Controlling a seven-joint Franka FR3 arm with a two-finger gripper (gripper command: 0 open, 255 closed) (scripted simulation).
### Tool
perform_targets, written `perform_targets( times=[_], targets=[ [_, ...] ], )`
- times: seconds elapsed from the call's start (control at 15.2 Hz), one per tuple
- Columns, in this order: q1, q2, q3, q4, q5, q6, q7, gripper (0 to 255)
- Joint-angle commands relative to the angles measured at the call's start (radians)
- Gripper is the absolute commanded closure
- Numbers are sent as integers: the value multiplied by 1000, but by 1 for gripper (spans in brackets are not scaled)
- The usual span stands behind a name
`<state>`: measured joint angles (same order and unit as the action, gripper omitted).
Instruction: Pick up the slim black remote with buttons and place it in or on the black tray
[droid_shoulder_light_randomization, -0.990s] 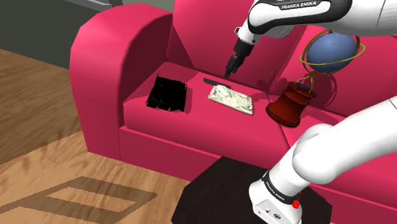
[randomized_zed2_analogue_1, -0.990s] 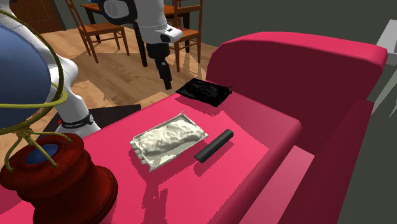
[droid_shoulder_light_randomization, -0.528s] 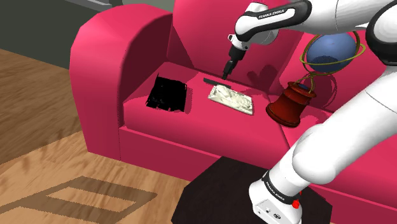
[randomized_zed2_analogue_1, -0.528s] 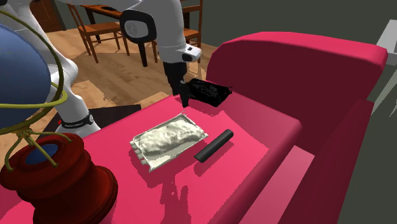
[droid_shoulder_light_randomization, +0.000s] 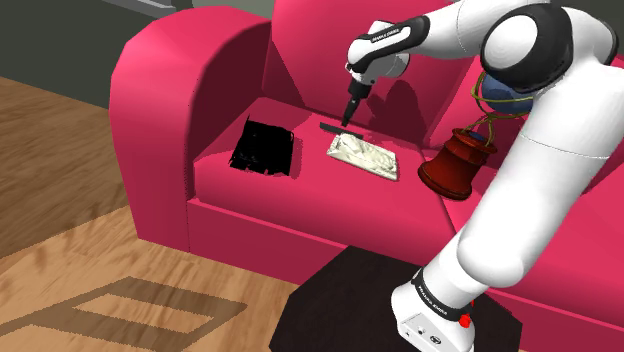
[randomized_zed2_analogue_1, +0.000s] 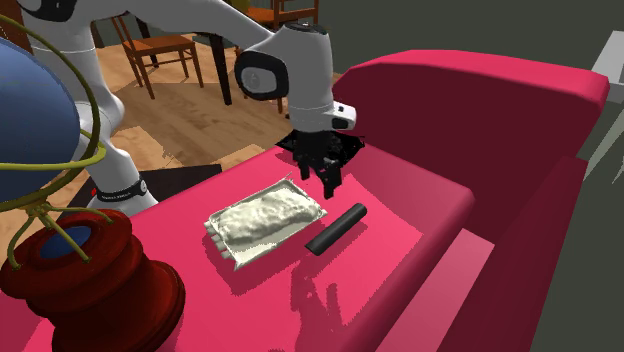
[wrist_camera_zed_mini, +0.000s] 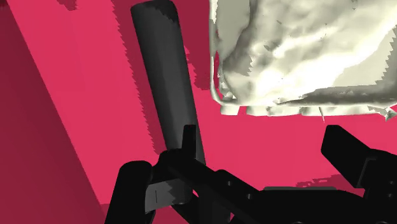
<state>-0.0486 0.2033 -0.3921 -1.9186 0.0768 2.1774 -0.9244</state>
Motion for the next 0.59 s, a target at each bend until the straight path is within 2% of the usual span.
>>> perform_targets(
  times=[0.0, 0.26, 0.53],
  targets=[
    [-22, 82, 3, 74, 26, 4, -61, 0],
    [-74, 245, 24, 245, 66, -5, -155, 0],
    [-81, 274, 31, 232, 78, 35, -162, 0]
  ],
)
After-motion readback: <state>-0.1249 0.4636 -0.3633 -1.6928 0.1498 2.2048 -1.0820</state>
